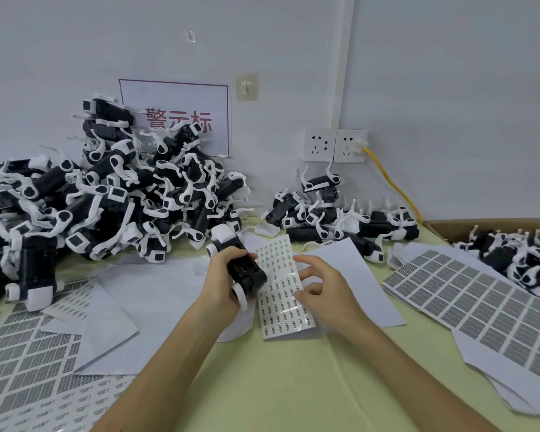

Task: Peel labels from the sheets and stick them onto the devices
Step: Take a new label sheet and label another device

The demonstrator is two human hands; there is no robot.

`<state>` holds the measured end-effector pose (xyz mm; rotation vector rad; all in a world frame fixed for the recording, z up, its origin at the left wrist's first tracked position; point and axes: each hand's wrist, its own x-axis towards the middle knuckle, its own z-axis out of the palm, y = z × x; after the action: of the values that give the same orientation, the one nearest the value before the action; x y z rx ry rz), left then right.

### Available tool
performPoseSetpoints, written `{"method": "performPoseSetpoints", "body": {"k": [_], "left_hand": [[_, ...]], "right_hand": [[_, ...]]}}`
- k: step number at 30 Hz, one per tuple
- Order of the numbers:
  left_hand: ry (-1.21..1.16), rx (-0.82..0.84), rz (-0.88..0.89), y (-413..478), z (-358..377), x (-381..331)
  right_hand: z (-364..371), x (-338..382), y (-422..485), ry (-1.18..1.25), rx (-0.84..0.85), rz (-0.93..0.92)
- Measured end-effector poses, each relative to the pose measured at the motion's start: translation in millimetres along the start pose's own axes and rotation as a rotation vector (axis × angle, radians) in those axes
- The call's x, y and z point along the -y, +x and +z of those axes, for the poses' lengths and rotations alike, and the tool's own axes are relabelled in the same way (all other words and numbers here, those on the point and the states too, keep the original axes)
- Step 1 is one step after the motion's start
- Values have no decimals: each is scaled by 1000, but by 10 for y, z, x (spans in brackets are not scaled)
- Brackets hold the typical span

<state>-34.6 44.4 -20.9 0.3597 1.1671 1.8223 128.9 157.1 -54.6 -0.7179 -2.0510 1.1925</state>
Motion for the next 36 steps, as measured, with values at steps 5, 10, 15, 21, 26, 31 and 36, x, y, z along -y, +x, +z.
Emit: {"method": "performPoseSetpoints", "body": {"k": [5,10,15,21,26,31,36], "left_hand": [[-17,139,-101,0,-44,-4],[-49,214,-177,2,-53,10],[-61,251,-150,22,-50,17],[-131,214,-105,-2,-5,37],[-210,211,-52,12,22,49],[-198,258,-17,0,49,64],[-210,266,11,-3,55,62]], "right_hand": [[-107,58,-6,76,-37,-82],[-172,87,6,92,-38,-95],[-166,110,15,141,-116,-105],[-195,115,28,65,-241,-84],[-221,96,38,61,-252,-68],[-221,100,37,102,-239,-84],[-229,150,32,203,-250,-103]]}}
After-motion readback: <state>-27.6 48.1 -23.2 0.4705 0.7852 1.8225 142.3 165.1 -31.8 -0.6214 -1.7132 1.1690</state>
